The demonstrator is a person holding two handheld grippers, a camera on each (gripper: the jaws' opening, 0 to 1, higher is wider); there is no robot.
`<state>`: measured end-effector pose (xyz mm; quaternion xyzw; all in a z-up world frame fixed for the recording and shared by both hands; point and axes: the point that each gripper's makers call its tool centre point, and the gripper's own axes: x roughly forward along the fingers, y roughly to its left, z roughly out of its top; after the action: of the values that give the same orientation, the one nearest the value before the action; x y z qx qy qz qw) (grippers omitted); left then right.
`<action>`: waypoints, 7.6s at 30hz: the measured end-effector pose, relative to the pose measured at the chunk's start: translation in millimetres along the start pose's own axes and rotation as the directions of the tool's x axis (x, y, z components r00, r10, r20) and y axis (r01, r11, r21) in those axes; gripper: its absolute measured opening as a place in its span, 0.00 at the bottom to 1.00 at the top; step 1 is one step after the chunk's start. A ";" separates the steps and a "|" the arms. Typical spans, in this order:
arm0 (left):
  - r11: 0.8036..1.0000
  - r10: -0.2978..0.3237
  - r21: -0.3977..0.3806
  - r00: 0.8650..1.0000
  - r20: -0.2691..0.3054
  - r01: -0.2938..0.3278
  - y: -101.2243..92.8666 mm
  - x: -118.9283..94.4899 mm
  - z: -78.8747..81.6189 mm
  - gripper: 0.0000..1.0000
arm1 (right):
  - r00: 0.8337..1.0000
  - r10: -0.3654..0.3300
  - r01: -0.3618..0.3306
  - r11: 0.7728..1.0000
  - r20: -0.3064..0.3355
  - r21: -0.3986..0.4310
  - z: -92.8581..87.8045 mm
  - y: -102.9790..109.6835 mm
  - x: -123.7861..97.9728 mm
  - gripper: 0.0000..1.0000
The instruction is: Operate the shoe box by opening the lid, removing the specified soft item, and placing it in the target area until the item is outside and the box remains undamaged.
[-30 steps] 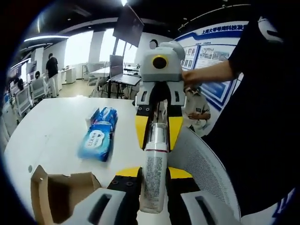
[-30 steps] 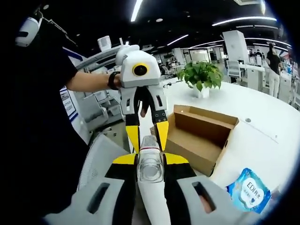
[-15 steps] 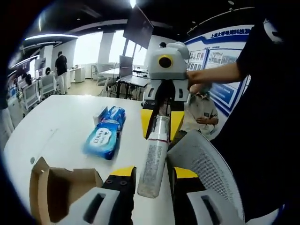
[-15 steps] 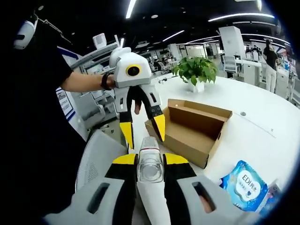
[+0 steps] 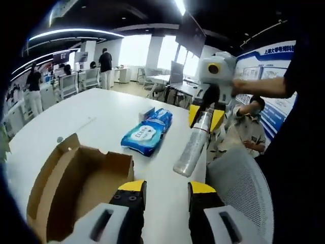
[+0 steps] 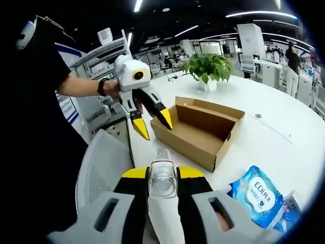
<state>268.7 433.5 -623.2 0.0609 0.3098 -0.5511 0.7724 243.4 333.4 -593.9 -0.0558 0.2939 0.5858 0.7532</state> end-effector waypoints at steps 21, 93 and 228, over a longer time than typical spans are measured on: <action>0.963 0.188 -0.214 0.978 0.094 -0.165 9.6 -19.4 -25.4 0.34 | 0.992 0.004 -0.006 1.000 -0.123 -0.020 -30.4 -26.7 -13.5 0.18; 0.832 0.426 -0.418 0.903 0.059 -0.365 5.8 -75.8 -64.6 0.33 | 0.676 -0.277 -0.042 0.910 -0.683 -0.412 -61.7 -278.2 -79.2 0.18; 0.733 0.553 -0.571 0.812 0.186 -0.369 46.1 -121.8 -60.0 0.33 | 0.819 -0.569 0.552 0.748 -0.072 0.367 -56.9 -231.9 -138.8 0.38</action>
<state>260.6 576.5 -616.1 -0.1664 0.2786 -0.2380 0.9155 414.7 119.8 -630.4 0.0152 0.3519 0.2672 0.8970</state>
